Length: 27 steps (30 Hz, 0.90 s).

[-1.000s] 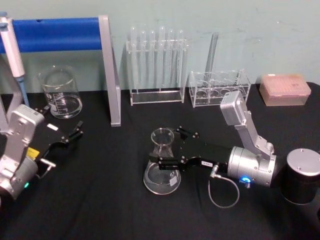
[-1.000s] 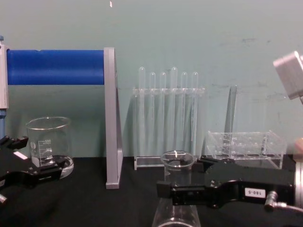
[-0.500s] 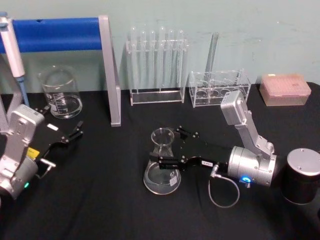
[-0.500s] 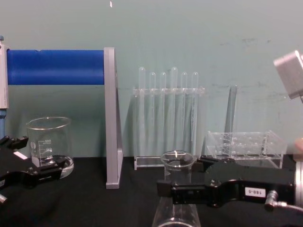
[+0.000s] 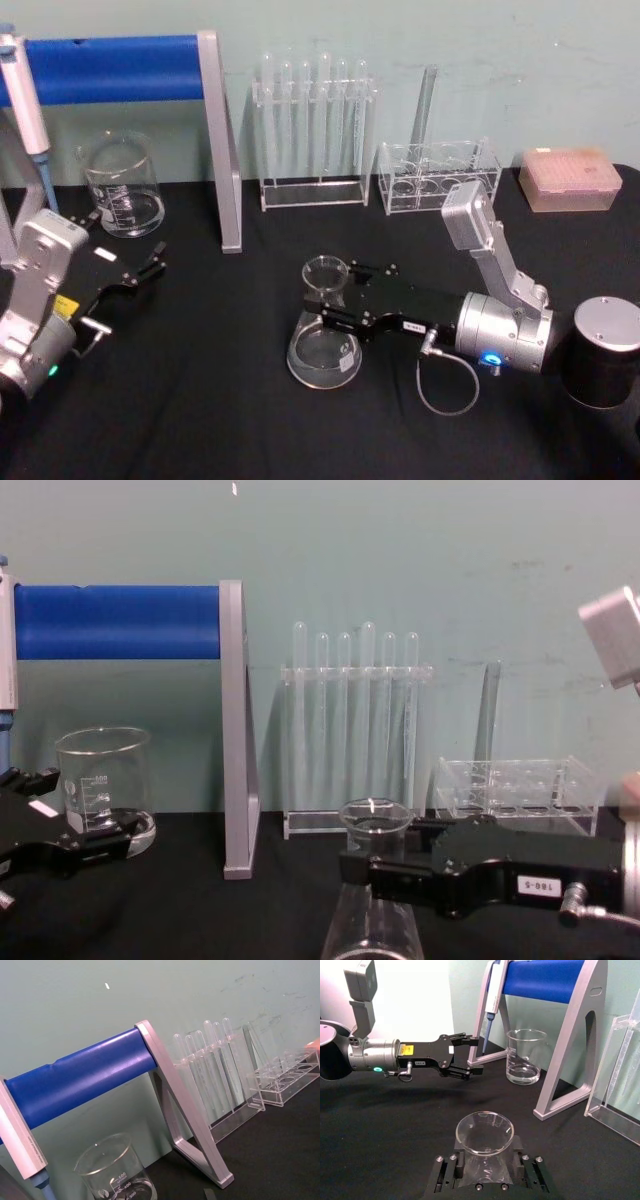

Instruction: Grasp the erlenmeyer flask with one hand, shake it three times, then place it back.

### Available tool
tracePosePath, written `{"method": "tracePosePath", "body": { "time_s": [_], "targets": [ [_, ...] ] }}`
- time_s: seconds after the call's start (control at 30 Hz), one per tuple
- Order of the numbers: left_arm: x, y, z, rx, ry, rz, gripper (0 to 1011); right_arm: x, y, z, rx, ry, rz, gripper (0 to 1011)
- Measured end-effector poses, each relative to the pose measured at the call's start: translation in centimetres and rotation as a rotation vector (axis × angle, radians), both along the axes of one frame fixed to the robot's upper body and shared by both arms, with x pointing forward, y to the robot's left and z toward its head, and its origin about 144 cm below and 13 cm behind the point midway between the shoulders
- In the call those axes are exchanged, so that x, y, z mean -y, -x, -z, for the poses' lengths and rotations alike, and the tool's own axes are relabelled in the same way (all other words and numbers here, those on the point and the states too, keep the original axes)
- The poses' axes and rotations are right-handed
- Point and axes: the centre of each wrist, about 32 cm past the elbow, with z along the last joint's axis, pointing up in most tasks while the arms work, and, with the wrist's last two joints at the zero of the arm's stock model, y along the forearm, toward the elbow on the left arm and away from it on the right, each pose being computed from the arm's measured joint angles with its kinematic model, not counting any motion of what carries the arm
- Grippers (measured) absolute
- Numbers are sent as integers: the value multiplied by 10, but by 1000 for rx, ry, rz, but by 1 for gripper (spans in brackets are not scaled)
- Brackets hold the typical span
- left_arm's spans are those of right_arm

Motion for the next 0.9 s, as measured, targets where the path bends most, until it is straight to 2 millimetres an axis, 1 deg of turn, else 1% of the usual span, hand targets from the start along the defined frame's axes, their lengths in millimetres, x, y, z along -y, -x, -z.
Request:
{"method": "tracePosePath", "body": {
  "time_s": [0.03, 0.07, 0.1, 0.17, 0.77, 0.9],
  "targets": [
    [0, 0, 0, 0, 0, 0, 1001, 0, 0, 0, 0, 0, 0, 548],
    [0, 0, 0, 0, 0, 0, 1001, 0, 0, 0, 0, 0, 0, 533],
    [0, 0, 0, 0, 0, 0, 1001, 0, 0, 0, 0, 0, 0, 487],
    [0, 0, 0, 0, 0, 0, 1001, 0, 0, 0, 0, 0, 0, 453],
    [0, 0, 0, 0, 0, 0, 1001, 0, 0, 0, 0, 0, 0, 449],
    [0, 0, 0, 0, 0, 0, 1001, -2, 3, 0, -2, -5, 2, 449]
  ]
}}
